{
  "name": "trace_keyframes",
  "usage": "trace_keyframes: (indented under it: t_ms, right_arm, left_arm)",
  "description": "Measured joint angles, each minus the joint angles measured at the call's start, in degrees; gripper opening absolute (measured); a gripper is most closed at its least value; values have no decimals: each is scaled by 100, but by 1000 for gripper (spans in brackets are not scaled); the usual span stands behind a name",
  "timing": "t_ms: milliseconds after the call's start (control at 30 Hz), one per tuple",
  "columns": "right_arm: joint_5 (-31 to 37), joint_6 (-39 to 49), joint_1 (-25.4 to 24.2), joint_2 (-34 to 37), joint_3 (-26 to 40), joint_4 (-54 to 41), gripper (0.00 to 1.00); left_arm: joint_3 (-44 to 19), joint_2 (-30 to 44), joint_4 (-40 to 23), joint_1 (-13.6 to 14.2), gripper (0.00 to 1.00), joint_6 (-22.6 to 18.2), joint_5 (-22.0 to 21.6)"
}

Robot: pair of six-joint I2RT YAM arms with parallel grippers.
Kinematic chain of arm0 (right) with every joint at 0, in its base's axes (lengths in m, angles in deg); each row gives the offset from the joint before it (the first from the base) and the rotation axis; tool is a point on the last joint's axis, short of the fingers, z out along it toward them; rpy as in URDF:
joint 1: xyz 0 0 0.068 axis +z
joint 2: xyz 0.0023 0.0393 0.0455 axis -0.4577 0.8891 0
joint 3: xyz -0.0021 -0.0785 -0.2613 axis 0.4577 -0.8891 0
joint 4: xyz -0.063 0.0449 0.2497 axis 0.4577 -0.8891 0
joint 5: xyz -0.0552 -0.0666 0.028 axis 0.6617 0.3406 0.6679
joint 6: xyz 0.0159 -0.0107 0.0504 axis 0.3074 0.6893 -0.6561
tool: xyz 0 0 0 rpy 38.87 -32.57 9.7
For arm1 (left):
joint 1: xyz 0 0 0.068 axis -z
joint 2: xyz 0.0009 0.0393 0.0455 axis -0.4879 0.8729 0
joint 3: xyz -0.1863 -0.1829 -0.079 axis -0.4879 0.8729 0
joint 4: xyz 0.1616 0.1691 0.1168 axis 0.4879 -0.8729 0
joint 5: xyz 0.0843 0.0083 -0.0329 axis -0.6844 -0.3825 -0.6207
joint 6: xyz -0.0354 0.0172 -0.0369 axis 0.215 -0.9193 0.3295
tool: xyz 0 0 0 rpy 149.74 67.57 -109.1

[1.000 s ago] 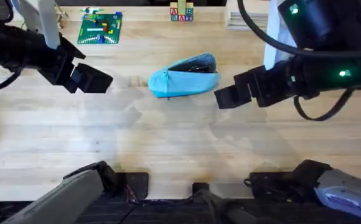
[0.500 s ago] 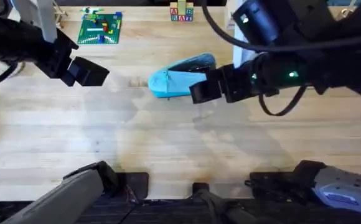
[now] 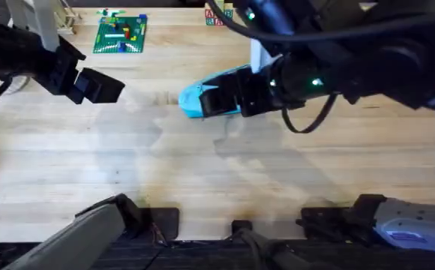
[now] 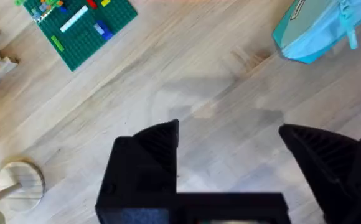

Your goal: Unzip the bag, pick up the pens from the table one at a time and place them inside, then zip the bag closed.

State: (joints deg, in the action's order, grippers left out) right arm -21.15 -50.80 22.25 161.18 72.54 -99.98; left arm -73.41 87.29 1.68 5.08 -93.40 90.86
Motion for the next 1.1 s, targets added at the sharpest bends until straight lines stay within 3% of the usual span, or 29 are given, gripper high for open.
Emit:
trace_keyframes:
  t_ms: [367,1100]
  right_arm:
    - [166,-352,309,674,656,3,995]
    - [777,-1210,495,1634,725,705,996]
  left_arm:
    - [0,296,-11,0,993,0,-1]
    - [0,310,-11,0,993,0,22]
